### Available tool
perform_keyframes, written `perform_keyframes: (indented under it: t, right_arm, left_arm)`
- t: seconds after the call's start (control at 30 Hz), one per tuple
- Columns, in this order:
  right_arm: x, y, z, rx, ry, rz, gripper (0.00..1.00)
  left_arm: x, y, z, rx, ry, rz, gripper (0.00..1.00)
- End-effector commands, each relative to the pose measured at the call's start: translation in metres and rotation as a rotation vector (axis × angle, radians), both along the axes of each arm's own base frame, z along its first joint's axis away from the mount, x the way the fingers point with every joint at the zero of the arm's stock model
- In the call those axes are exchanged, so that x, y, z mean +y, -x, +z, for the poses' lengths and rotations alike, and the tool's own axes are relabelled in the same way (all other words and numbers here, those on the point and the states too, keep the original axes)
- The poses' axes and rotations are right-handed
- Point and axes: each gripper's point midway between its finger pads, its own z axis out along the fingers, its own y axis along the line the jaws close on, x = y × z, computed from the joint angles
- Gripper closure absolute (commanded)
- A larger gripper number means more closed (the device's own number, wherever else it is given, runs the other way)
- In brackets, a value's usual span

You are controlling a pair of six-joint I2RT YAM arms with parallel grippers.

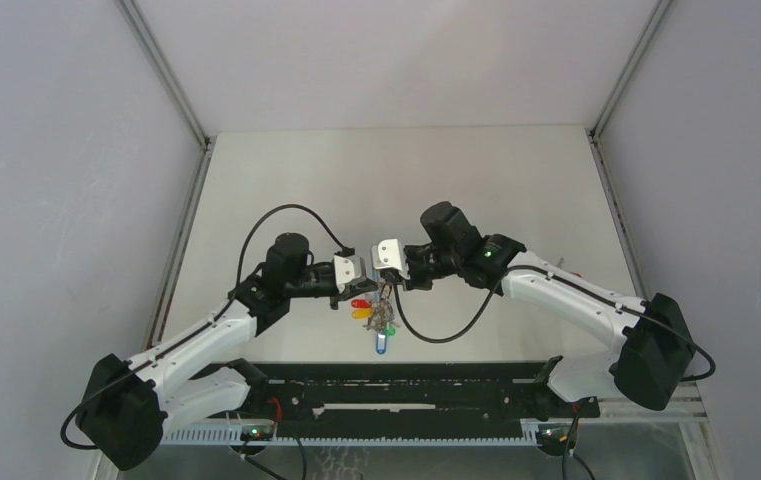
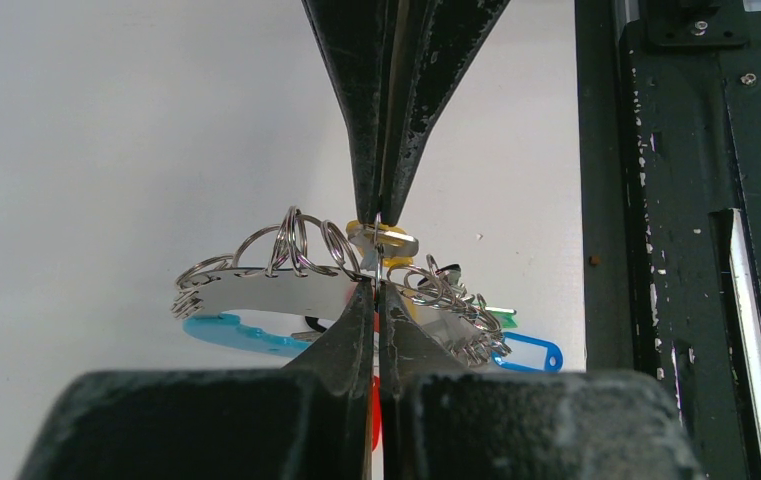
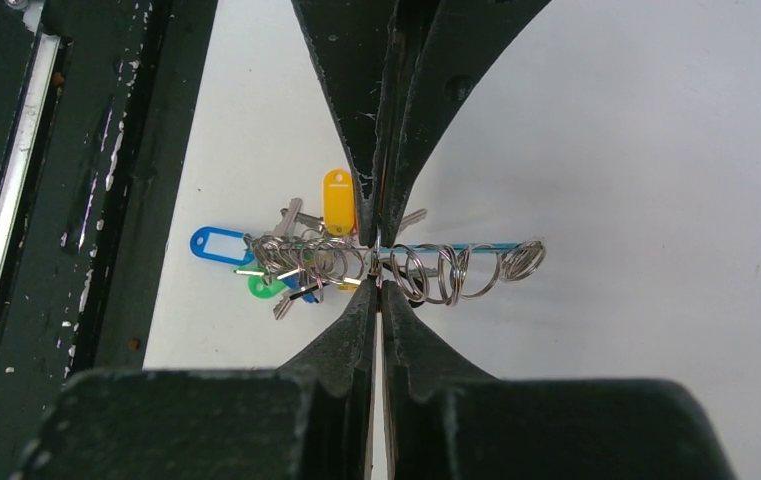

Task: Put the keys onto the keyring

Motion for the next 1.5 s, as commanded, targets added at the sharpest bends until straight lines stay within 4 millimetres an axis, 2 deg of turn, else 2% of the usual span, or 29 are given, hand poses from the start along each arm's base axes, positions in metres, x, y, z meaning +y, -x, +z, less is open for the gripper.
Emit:
perform_keyframes:
  t: [0.0, 0.63, 1.47]
  right_arm:
    - [0.007, -0.003, 0.027, -0.061, -0.052, 0.017, 1.00]
    - [0.003, 0.002, 0.035, -0.077, -0.081, 0.034, 1.00]
    - [0.006, 0.002, 0.022, -0.046, -0.041, 0.054, 1.00]
  left_arm:
    - [-0.008, -0.004, 0.026, -0.081, 0.050, -0.028, 1.00]
    - [-0.008, -0.005, 0.024, -0.078, 0.044, -0.026, 1.00]
    - [-0.009, -0.002, 0.027, -0.082, 0.053, -0.046, 1.00]
